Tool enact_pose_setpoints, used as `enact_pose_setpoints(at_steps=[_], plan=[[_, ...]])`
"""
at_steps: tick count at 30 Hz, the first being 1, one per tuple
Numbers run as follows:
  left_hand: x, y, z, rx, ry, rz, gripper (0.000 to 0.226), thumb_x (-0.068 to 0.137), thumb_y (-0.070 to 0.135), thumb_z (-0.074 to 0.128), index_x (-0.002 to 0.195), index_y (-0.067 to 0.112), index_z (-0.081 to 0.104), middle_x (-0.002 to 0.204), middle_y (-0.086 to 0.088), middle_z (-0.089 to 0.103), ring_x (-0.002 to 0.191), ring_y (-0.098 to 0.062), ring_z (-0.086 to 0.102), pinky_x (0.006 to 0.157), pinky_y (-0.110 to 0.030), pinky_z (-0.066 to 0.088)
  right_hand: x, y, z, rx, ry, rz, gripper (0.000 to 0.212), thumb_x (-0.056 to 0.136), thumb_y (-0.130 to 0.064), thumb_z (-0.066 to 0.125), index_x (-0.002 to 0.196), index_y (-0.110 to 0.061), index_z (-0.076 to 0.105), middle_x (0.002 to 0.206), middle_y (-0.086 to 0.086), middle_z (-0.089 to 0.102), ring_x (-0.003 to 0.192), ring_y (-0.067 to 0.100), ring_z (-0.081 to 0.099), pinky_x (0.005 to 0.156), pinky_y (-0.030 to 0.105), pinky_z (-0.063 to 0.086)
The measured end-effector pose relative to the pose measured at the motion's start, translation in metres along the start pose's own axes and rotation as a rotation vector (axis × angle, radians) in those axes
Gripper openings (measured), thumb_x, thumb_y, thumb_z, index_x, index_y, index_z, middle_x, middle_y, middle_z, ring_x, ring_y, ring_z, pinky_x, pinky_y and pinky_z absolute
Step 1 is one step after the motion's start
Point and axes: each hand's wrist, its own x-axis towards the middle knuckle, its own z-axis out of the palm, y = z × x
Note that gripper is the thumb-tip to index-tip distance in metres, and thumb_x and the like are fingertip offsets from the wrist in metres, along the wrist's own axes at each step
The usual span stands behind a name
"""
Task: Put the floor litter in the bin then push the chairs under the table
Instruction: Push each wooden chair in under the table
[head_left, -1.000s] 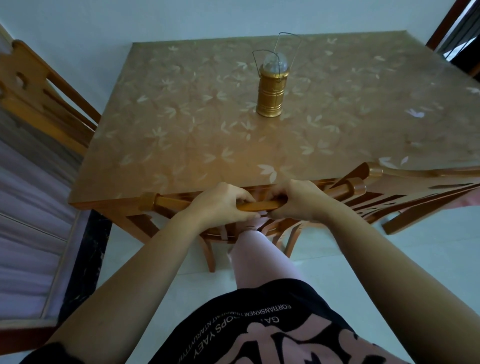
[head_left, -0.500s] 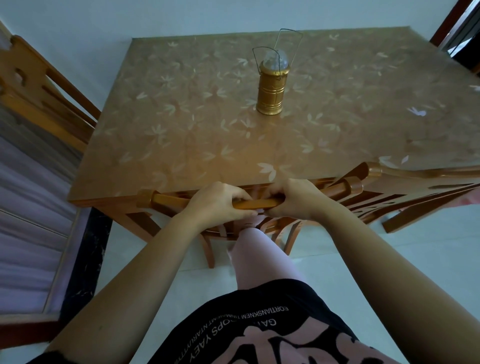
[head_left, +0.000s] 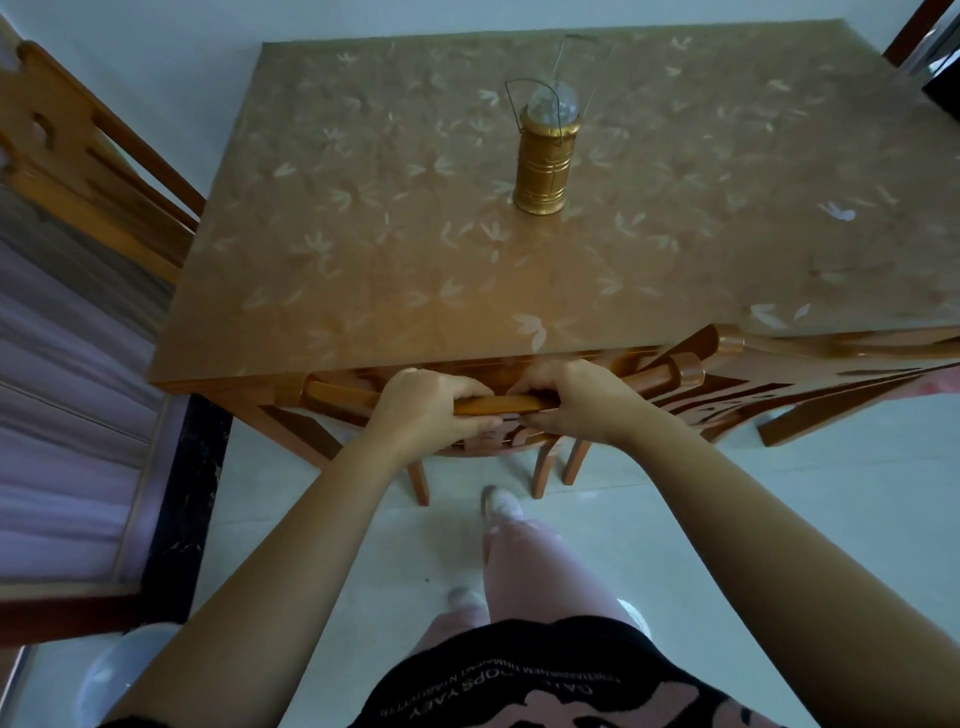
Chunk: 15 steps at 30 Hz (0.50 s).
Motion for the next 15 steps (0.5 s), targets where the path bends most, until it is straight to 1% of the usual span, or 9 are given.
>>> enact_pose_setpoints(at_steps=[3, 5, 8, 10, 13, 15], plan=[[-0.002, 0.003, 0.001, 0.023, 0.016, 0.015, 0.031, 0.078, 0.049, 0.064, 0.103, 0.031, 0.069, 0.086, 0.011, 0.071, 0.081, -0.009, 0.062, 0.077, -0.028, 0.045, -0.003, 0.003, 0.001, -0.009, 0.018, -0.030, 0.028, 0.083, -0.025, 0.061, 0.111, -0.024, 0.061, 0.102, -0.003, 0.064, 0.087, 0.013, 0.056, 0.076, 0.028, 0.049], [-0.004, 0.005, 0.002, 0.040, 0.045, 0.025, 0.033, 0.080, 0.046, 0.064, 0.106, 0.026, 0.069, 0.093, 0.008, 0.072, 0.087, -0.012, 0.063, 0.081, -0.032, 0.044, -0.005, 0.003, 0.003, 0.001, 0.039, -0.041, 0.029, 0.084, -0.025, 0.061, 0.113, -0.023, 0.060, 0.104, -0.002, 0.064, 0.089, 0.013, 0.055, 0.078, 0.026, 0.047], [-0.007, 0.009, 0.006, 0.076, 0.077, 0.014, 0.040, 0.081, 0.049, 0.061, 0.113, 0.024, 0.066, 0.105, 0.005, 0.070, 0.099, -0.015, 0.060, 0.087, -0.034, 0.041, -0.012, 0.004, 0.003, 0.024, 0.106, -0.070, 0.034, 0.083, -0.025, 0.062, 0.116, -0.018, 0.060, 0.111, 0.001, 0.063, 0.096, 0.016, 0.057, 0.086, 0.033, 0.048], [-0.007, 0.016, 0.008, 0.054, 0.091, -0.002, 0.044, 0.082, 0.050, 0.059, 0.118, 0.024, 0.063, 0.113, 0.005, 0.066, 0.105, -0.015, 0.056, 0.092, -0.035, 0.039, -0.021, 0.006, 0.001, 0.032, 0.170, -0.093, 0.038, 0.082, -0.025, 0.063, 0.119, -0.014, 0.059, 0.114, 0.004, 0.062, 0.101, 0.018, 0.056, 0.090, 0.036, 0.047], [-0.006, 0.034, 0.013, 0.028, 0.139, 0.024, 0.044, 0.083, 0.046, 0.060, 0.120, 0.022, 0.060, 0.117, 0.004, 0.063, 0.109, -0.015, 0.052, 0.093, -0.033, 0.036, -0.037, 0.016, -0.005, 0.032, 0.263, -0.097, 0.038, 0.082, -0.022, 0.063, 0.119, -0.013, 0.058, 0.114, 0.004, 0.061, 0.102, 0.018, 0.055, 0.091, 0.038, 0.046], [-0.004, 0.051, 0.018, 0.029, 0.185, 0.040, 0.043, 0.084, 0.040, 0.061, 0.120, 0.018, 0.060, 0.117, 0.001, 0.062, 0.110, -0.017, 0.052, 0.093, -0.035, 0.037, -0.051, 0.026, -0.011, 0.035, 0.320, -0.085, 0.035, 0.083, -0.021, 0.063, 0.117, -0.014, 0.060, 0.113, 0.004, 0.060, 0.101, 0.018, 0.054, 0.090, 0.037, 0.046]])
